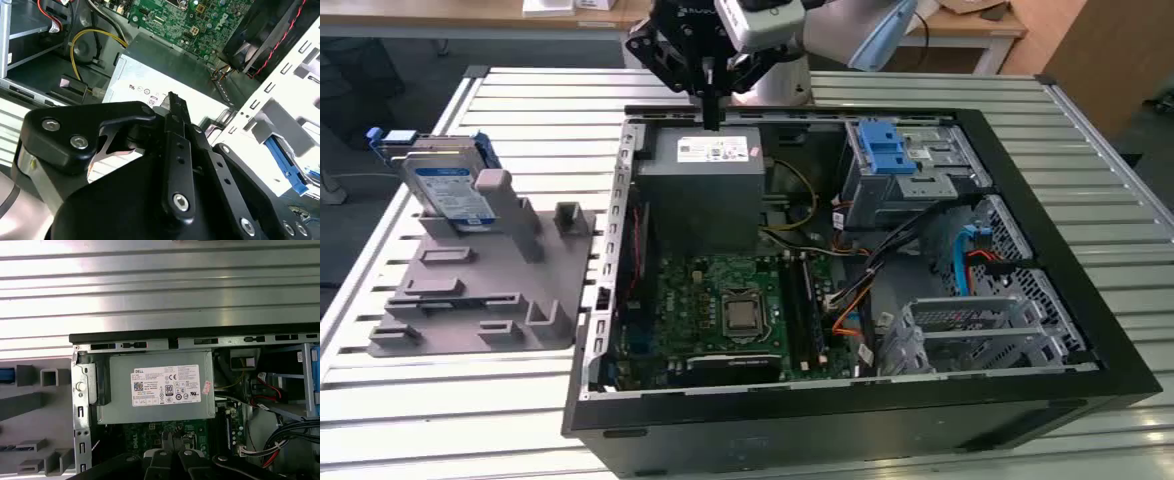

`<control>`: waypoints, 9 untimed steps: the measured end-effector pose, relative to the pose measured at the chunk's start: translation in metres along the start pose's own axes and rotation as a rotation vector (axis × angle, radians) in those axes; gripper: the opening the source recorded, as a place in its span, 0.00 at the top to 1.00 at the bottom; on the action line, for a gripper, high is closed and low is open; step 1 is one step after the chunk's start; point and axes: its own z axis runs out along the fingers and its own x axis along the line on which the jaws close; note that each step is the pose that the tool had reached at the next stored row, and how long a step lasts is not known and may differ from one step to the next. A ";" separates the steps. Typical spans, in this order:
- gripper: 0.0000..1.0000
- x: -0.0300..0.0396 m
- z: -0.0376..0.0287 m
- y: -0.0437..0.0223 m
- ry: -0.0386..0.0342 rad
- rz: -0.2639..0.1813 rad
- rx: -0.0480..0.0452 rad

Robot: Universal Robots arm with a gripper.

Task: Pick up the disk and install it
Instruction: 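Reach for the disk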

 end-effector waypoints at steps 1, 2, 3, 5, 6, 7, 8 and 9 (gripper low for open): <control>0.89 0.0000 0.0000 0.0000 0.0000 0.000 0.0000; 0.89 0.0000 0.0000 0.0000 0.0000 0.000 0.0000; 0.89 0.0000 0.0000 0.0000 -0.0001 0.000 0.0000; 0.89 0.0002 0.0000 0.0000 -0.0001 0.000 0.0000; 0.89 0.0006 0.0000 0.0000 0.0000 0.000 0.0001; 0.89 0.0010 0.0000 0.0000 0.0000 0.000 0.0000; 0.89 0.0015 0.0000 -0.0001 -0.0001 0.000 -0.0001; 0.89 0.0021 0.0000 -0.0002 -0.0001 0.000 -0.0001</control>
